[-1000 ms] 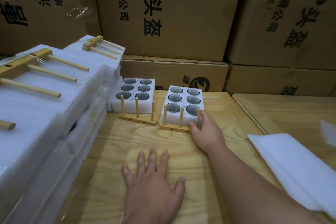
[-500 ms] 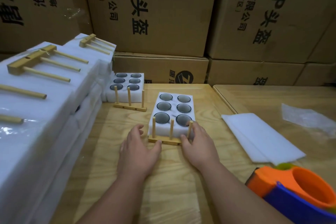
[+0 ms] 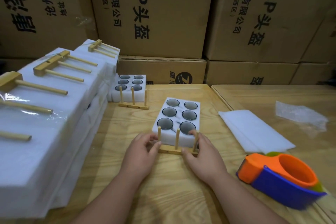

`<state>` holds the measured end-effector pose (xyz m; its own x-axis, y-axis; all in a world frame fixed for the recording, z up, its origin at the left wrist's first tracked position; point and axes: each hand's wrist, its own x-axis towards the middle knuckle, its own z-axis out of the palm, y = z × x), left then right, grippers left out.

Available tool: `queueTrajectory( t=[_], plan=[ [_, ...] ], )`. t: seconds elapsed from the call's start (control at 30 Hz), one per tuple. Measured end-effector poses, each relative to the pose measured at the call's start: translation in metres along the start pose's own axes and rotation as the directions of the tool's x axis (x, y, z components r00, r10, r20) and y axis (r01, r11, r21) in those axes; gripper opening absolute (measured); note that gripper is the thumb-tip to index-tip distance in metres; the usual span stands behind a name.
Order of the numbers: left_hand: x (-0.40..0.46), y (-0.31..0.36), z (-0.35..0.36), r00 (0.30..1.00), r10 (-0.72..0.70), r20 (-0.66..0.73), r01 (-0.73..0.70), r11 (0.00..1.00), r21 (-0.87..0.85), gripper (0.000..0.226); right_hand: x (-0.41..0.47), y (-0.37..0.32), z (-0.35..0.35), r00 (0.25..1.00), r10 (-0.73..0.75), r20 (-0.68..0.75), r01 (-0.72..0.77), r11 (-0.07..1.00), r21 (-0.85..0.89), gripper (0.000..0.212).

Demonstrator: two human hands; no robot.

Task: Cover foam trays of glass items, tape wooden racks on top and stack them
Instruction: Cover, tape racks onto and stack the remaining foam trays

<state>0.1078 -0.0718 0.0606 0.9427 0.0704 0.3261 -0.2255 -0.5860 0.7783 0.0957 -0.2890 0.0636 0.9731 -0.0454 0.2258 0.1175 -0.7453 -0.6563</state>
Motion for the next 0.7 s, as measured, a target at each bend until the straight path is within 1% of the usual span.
queueTrajectory(
  t=[0.1, 0.17, 0.2, 0.3, 0.37, 0.4, 0.43, 0.5, 0.6, 0.67, 0.7],
  plan=[
    [-0.015, -0.004, -0.007, 1.000, -0.003, -0.002, 0.003, 1.000, -0.004, 0.012, -0.008, -0.001, -0.004, 1.000, -0.018, 0.016, 0.017, 0.998, 0.055, 0.069],
    [-0.024, -0.009, -0.013, 0.996, -0.055, -0.076, 0.051, 0.997, -0.051, 0.006, -0.012, 0.000, -0.007, 0.999, -0.027, 0.020, 0.024, 0.994, 0.111, 0.073],
    [-0.027, -0.012, -0.017, 0.986, -0.098, -0.132, 0.085, 0.992, -0.095, 0.008, -0.015, 0.001, -0.008, 1.000, -0.020, 0.024, 0.017, 0.991, 0.135, 0.075],
    [-0.031, -0.013, -0.030, 0.919, -0.233, -0.317, 0.156, 0.955, -0.251, 0.013, -0.022, 0.004, -0.011, 1.000, -0.007, 0.027, 0.002, 0.984, 0.178, 0.074],
    [-0.031, -0.013, -0.036, 0.866, -0.278, -0.416, 0.159, 0.941, -0.298, 0.013, -0.028, 0.005, -0.011, 1.000, -0.008, 0.013, 0.005, 0.986, 0.169, 0.069],
    [-0.030, -0.012, -0.037, 0.850, -0.287, -0.442, 0.162, 0.940, -0.299, 0.020, -0.031, 0.005, -0.012, 1.000, -0.008, 0.006, 0.007, 0.988, 0.155, 0.066],
    [-0.030, -0.011, -0.037, 0.846, -0.291, -0.447, 0.165, 0.940, -0.299, 0.026, -0.035, 0.006, -0.012, 1.000, -0.011, 0.003, 0.011, 0.990, 0.138, 0.064],
    [-0.030, -0.008, -0.036, 0.853, -0.295, -0.432, 0.171, 0.938, -0.302, 0.030, -0.042, 0.007, -0.014, 1.000, -0.022, 0.001, 0.021, 0.994, 0.111, 0.060],
    [-0.031, -0.007, -0.034, 0.858, -0.291, -0.424, 0.182, 0.943, -0.278, 0.027, -0.052, 0.009, -0.017, 0.999, -0.044, -0.012, 0.045, 0.994, 0.098, 0.053],
    [-0.031, -0.007, -0.032, 0.867, -0.311, -0.389, 0.228, 0.943, -0.244, 0.021, -0.060, 0.010, -0.020, 0.998, -0.059, -0.019, 0.061, 0.995, 0.085, 0.051],
    [-0.031, -0.006, -0.031, 0.875, -0.328, -0.357, 0.258, 0.938, -0.230, 0.014, -0.064, 0.012, -0.021, 0.998, -0.065, -0.017, 0.066, 0.995, 0.078, 0.051]
  ],
)
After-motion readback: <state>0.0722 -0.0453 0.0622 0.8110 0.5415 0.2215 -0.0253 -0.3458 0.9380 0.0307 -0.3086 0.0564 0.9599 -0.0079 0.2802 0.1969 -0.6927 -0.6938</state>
